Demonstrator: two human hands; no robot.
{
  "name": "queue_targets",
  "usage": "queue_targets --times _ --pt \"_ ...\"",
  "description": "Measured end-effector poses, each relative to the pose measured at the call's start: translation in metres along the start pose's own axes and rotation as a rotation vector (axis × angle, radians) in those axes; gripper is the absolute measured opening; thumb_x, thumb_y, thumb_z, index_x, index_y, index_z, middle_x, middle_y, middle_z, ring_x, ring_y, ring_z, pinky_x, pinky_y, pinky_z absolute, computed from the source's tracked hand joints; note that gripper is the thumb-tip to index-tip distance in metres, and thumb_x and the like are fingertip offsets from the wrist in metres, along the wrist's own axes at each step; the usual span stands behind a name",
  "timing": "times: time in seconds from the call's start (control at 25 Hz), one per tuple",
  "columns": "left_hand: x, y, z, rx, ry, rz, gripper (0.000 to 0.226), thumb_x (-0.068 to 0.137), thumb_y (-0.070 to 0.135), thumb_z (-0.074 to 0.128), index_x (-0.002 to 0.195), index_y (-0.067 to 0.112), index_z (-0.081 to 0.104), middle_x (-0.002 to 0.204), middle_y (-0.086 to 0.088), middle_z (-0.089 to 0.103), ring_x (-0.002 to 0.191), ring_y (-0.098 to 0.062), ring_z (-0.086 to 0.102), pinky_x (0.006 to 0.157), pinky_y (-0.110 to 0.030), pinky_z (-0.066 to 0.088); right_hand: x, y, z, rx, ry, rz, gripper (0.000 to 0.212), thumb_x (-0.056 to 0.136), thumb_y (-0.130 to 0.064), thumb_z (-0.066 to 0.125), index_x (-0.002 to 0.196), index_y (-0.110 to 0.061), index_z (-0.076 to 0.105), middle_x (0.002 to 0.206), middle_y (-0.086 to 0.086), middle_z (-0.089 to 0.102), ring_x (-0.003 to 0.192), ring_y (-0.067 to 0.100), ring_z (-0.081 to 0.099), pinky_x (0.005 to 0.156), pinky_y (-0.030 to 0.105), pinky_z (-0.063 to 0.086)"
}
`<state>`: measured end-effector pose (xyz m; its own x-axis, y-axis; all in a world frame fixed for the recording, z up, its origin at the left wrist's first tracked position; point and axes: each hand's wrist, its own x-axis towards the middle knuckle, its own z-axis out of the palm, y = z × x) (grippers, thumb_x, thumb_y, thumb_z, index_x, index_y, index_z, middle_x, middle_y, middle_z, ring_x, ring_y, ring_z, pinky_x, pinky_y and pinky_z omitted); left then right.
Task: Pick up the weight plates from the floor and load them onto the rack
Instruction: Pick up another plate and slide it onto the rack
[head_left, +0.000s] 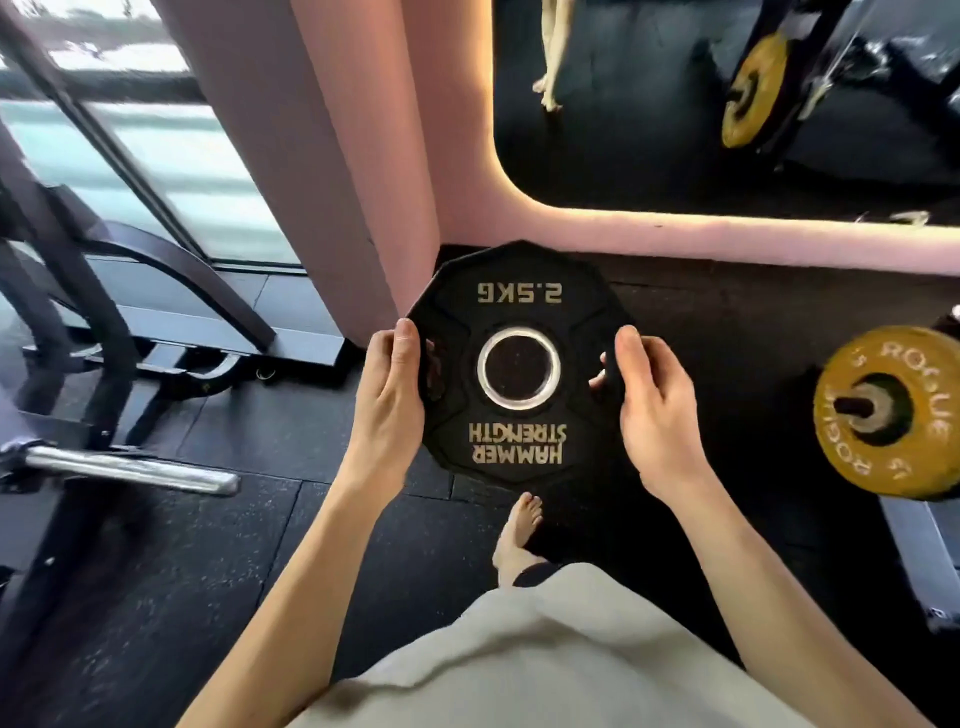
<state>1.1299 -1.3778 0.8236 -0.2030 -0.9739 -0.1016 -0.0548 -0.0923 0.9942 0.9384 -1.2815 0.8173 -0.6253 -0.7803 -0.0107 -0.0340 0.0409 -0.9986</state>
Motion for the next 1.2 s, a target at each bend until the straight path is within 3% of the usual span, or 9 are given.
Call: queue_targets --times 0.24,0.36,0.48,0.6,0.76,0.84,0.96,1.08,1.2 --pt "0.153 0.014 0.05 -0.011 -0.041 0.026 0.042 0.085 0.068 0.044 0.08 0.027 0.052 0.088 -0.006 0.048 0.082 -0.021 0.044 0.078 -0.043 0.04 0.151 0.006 0.024 0.041 0.037 -0.005 0.032 0.095 -0.05 0.049 0.087 -0.022 0.062 0.075 -0.008 0.065 0.074 0.007 0.061 0.077 0.032 0.05" --pt "0.226 0.033 0.087 -0.018 -0.042 0.019 0.041 0.085 0.067 0.045 0.079 0.027 0.052 0.088 -0.004 0.049 0.083 -0.02 0.045 0.078 -0.039 0.039 0.225 -0.004 0.024 0.057 0.07 0.009 0.032 0.094 -0.049 0.049 0.089 -0.02 0.062 0.077 -0.009 0.066 0.075 0.003 0.062 0.074 0.023 0.05" --pt "0.285 0.045 0.127 -0.033 -0.138 0.03 0.034 0.091 0.063 0.044 0.077 0.034 0.055 0.086 0.0 0.051 0.084 -0.017 0.047 0.081 -0.038 0.041 0.284 -0.014 0.014 0.036 0.143 -0.008 0.027 0.098 -0.041 0.048 0.087 -0.02 0.06 0.072 -0.016 0.065 0.071 -0.004 0.06 0.066 0.012 0.047" --pt "0.337 0.053 0.169 -0.037 -0.246 0.043 0.03 0.096 0.055 0.043 0.074 0.041 0.058 0.08 0.01 0.054 0.083 -0.011 0.051 0.081 -0.036 0.042 0.329 -0.018 0.0 0.014 0.224 -0.007 0.027 0.1 -0.039 0.048 0.08 -0.023 0.057 0.067 -0.019 0.062 0.067 -0.004 0.057 0.066 0.018 0.046" --pt "0.408 0.064 0.241 -0.063 -0.451 0.06 0.03 0.096 0.053 0.046 0.084 0.029 0.06 0.083 0.006 0.061 0.081 -0.009 0.057 0.077 -0.029 0.044 0.386 -0.019 -0.027 0.003 0.435 -0.017 0.029 0.1 -0.037 0.049 0.075 -0.025 0.056 0.066 -0.017 0.06 0.068 -0.002 0.056 0.067 0.024 0.046" --pt "0.439 0.07 0.279 -0.036 -0.57 0.09 0.034 0.1 0.048 0.041 0.088 0.02 0.056 0.083 0.003 0.061 0.079 -0.008 0.059 0.073 -0.025 0.047 0.411 -0.018 -0.039 -0.004 0.565 -0.025 0.03 0.101 -0.037 0.049 0.074 -0.025 0.055 0.064 -0.018 0.059 0.065 -0.003 0.055 0.064 0.02 0.045" --pt "0.478 0.08 0.336 0.009 -0.731 0.086 0.035 0.1 0.049 0.04 0.091 0.019 0.055 0.087 0.0 0.06 0.083 -0.01 0.061 0.076 -0.031 0.049 0.44 -0.021 -0.056 -0.059 0.766 -0.011 0.034 0.101 -0.036 0.047 0.072 -0.021 0.051 0.057 -0.021 0.053 0.058 -0.005 0.049 0.056 0.013 0.04" --pt "0.507 0.092 0.398 0.01 -0.938 0.078 0.034 0.098 0.053 0.042 0.09 0.023 0.057 0.087 0.004 0.061 0.087 -0.01 0.06 0.079 -0.038 0.049 0.456 -0.029 -0.076 -0.095 0.977 -0.025 0.032 0.101 -0.038 0.047 0.075 -0.021 0.053 0.06 -0.022 0.053 0.06 -0.005 0.048 0.06 0.013 0.04" --pt "0.511 0.103 0.452 -0.006 -1.1 0.11 0.033 0.09 0.061 0.045 0.082 0.032 0.059 0.088 0.004 0.058 0.089 -0.014 0.057 0.091 -0.048 0.048 0.458 -0.04 -0.099 -0.09 1.128 -0.044 0.029 0.101 -0.038 0.046 0.078 -0.023 0.055 0.064 -0.02 0.055 0.064 -0.005 0.049 0.064 0.016 0.042"
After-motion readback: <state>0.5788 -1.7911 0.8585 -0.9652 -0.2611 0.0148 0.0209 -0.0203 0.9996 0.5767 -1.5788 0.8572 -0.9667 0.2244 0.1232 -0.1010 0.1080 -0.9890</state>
